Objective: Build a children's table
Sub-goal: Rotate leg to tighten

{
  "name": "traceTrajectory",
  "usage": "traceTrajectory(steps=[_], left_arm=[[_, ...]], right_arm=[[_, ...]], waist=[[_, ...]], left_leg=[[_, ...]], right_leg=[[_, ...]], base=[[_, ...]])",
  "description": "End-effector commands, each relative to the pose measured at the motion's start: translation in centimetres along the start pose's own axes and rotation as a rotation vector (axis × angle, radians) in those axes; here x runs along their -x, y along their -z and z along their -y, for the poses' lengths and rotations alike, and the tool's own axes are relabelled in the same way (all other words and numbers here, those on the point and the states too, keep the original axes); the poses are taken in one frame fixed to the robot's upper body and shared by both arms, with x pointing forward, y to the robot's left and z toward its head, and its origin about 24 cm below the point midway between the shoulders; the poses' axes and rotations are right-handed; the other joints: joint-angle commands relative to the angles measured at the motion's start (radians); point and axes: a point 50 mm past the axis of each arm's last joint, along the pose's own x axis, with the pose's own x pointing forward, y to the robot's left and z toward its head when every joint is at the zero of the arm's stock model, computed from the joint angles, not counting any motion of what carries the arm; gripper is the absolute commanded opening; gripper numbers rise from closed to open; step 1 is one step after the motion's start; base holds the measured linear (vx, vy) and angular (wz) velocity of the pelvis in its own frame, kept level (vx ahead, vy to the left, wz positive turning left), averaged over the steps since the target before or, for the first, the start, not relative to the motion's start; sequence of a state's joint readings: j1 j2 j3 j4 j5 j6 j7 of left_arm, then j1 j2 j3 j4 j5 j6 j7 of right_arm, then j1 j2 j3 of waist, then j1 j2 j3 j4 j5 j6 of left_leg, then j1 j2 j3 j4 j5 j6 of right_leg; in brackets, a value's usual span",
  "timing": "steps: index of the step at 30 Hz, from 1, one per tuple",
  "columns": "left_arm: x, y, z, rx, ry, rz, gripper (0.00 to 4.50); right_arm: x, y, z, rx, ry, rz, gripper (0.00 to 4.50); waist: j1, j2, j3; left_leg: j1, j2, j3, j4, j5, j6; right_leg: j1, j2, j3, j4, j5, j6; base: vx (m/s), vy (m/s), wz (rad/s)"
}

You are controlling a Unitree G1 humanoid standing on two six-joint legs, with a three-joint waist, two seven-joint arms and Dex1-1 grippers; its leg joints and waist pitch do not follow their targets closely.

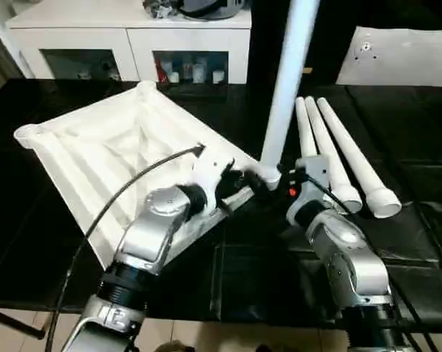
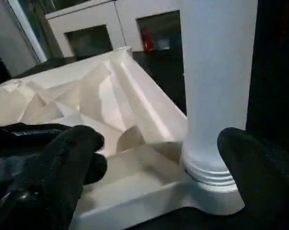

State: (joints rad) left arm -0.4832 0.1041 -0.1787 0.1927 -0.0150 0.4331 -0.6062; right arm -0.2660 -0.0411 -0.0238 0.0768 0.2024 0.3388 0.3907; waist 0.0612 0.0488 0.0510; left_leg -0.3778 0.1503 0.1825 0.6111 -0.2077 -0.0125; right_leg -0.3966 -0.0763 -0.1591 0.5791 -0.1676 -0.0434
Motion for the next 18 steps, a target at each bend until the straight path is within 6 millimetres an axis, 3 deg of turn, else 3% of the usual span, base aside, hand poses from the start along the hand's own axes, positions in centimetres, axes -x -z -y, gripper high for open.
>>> traceTrajectory(steps=[1, 3, 8, 9, 13, 15, 18], left_arm=[[0.0, -0.6, 0.2, -0.035, 0.019, 0.018, 1.21], [0.6, -0.4, -0.3, -0.023, 0.003, 0.023, 1.21], [3.4, -0.1, -4.1, -0.032, -0.180, -0.004, 1.06], [5.2, -0.2, -6.0, -0.045, -0.285, -0.021, 0.87], [9.4, 0.0, -9.1, -0.101, -0.470, -0.112, 0.68], [9.9, 0.1, -9.4, -0.108, -0.490, -0.129, 0.43], [13.0, 1.2, -10.5, -0.134, -0.611, -0.253, 0.36]], right_arm=[[0.1, 0.0, -0.1, -0.012, 0.001, 0.004, 4.50], [0.2, 0.0, 0.0, -0.016, 0.019, 0.002, 4.50], [0.2, 0.9, -0.4, -0.047, 0.038, -0.095, 4.50], [0.3, 1.4, -0.9, -0.040, 0.014, -0.129, 4.50], [0.5, 2.6, -2.0, -0.014, -0.033, -0.197, 4.50], [0.6, 2.7, -2.1, -0.017, -0.036, -0.210, 4.50], [0.5, 3.7, -2.2, 0.015, -0.023, -0.286, 4.50]], waist=[[0.004, -0.013, -0.067], [0.002, -0.012, -0.069], [-0.004, -0.009, -0.070], [-0.006, -0.007, -0.070], [-0.008, 0.001, -0.068], [-0.008, 0.002, -0.066], [-0.004, 0.004, -0.060]], left_leg=[[0.014, 0.096, -0.047, -0.074, -0.147, 0.059], [0.012, 0.099, -0.048, -0.074, -0.134, 0.059], [0.008, 0.096, -0.050, -0.074, -0.115, 0.061], [0.012, 0.095, -0.049, -0.073, -0.122, 0.057], [0.017, 0.098, -0.050, -0.076, -0.148, 0.039], [0.019, 0.100, -0.051, -0.078, -0.154, 0.031], [0.022, 0.102, -0.051, -0.083, -0.189, 0.012]], right_leg=[[0.059, -0.117, 0.088, -0.082, -0.295, -0.083], [0.059, -0.116, 0.088, -0.078, -0.269, -0.087], [0.063, -0.113, 0.088, -0.068, -0.219, -0.106], [0.061, -0.111, 0.088, -0.068, -0.226, -0.103], [0.056, -0.109, 0.088, -0.070, -0.241, -0.100], [0.054, -0.108, 0.089, -0.068, -0.244, -0.101], [0.051, -0.110, 0.093, -0.072, -0.277, -0.101]], base=[[0.000, 0.000, 0.00], [0.000, 0.000, 0.00], [0.000, 0.000, 0.00], [0.000, 0.000, 0.00], [0.000, 0.000, 0.00], [0.000, 0.000, 0.00], [0.000, 0.000, 0.00]])
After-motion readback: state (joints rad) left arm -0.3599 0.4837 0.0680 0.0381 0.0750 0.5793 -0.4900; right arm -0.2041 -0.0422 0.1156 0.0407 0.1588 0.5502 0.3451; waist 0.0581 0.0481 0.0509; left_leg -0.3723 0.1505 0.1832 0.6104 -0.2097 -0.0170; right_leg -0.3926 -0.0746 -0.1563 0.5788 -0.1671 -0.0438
